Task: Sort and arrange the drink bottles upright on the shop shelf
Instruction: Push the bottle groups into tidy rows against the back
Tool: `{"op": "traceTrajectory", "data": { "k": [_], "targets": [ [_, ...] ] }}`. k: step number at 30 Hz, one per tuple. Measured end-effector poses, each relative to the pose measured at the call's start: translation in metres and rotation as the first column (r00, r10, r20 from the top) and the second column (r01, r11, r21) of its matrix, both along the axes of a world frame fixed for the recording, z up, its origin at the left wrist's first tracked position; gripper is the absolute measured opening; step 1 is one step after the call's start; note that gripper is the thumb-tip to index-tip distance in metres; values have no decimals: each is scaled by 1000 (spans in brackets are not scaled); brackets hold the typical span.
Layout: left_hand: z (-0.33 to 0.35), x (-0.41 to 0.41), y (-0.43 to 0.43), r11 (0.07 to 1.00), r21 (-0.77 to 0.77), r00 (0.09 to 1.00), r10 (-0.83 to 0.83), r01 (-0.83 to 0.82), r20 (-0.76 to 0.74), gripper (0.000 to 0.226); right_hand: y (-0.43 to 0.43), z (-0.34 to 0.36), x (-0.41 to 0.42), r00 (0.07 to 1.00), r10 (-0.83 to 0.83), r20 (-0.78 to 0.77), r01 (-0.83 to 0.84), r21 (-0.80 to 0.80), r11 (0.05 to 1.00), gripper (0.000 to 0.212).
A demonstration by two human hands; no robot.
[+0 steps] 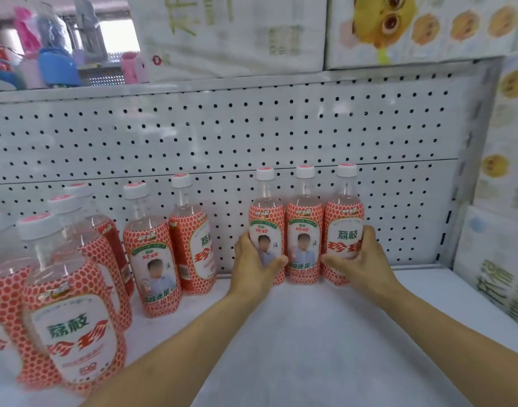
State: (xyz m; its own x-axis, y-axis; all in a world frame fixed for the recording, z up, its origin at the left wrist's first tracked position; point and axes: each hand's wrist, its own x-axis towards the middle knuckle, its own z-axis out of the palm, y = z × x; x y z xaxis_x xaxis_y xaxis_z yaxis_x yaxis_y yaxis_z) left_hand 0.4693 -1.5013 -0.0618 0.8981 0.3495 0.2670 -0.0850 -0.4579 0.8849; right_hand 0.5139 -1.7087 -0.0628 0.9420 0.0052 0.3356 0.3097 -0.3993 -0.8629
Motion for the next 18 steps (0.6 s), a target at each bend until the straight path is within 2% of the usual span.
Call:
{"op": "traceTrajectory", "data": {
  "k": [8, 18],
  "targets": [
    [-10, 6, -5, 991, 95, 993, 91, -98, 69, 75, -9, -3, 7, 1000, -5, 30, 5, -22, 1000, 73],
    [-3, -2, -3, 993, 115, 998, 30, -35, 47, 73, -4, -2, 10, 1000, -20, 16, 21, -34, 999, 73]
  ]
}}
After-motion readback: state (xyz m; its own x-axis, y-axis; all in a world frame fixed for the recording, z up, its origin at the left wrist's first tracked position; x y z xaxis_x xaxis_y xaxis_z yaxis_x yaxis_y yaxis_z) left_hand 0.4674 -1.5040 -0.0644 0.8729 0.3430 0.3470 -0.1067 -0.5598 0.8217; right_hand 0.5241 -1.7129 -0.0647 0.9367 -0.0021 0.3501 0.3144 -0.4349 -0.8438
